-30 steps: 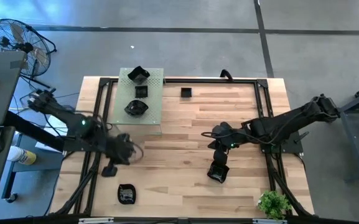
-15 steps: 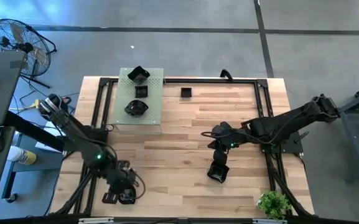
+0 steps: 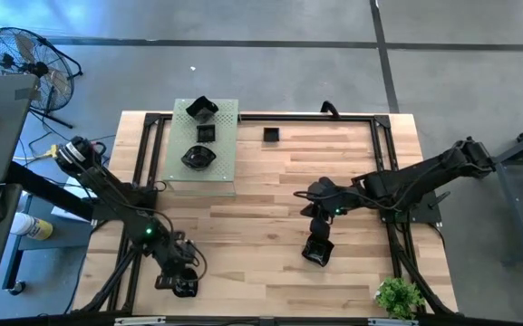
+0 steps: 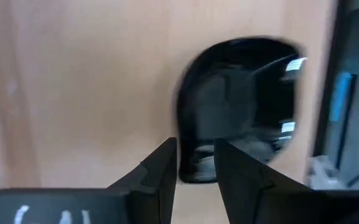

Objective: Pick & Place Mini shaped plates
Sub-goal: Stack the leaf-shaped plate on the other leaf-shaped plate on the shelf

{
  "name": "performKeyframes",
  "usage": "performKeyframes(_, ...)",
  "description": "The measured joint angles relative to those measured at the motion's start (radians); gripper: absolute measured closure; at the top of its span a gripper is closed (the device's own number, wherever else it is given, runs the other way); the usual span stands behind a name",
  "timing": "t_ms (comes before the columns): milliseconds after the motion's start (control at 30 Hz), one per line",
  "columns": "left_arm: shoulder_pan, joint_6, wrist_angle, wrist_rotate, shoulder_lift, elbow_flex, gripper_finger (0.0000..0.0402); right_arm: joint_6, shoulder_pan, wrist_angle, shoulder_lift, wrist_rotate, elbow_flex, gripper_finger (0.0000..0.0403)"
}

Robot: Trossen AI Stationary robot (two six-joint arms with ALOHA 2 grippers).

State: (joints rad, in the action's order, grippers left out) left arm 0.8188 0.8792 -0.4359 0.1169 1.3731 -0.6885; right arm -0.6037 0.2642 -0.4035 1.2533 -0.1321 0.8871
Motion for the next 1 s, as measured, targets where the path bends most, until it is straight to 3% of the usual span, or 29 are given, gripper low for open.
performKeyframes(533,0.0,0.019,0.046,-0.068,0.0,0.035,0.0298,0.002,0.0,0.026,0.0,-0.041,0.0,0.0397)
performKeyframes(800,0.0,0.017,0.054,-0.047,0.037,0.036,0.0298,0.009,0.0,0.026,0.0,-0.06,0.0,0.0401)
performKeyframes(1000,0.0,0.019,0.06,-0.038,0.04,0.036,0.0338,0.01,0.0,0.026,0.0,-0.06,0.0,0.0396)
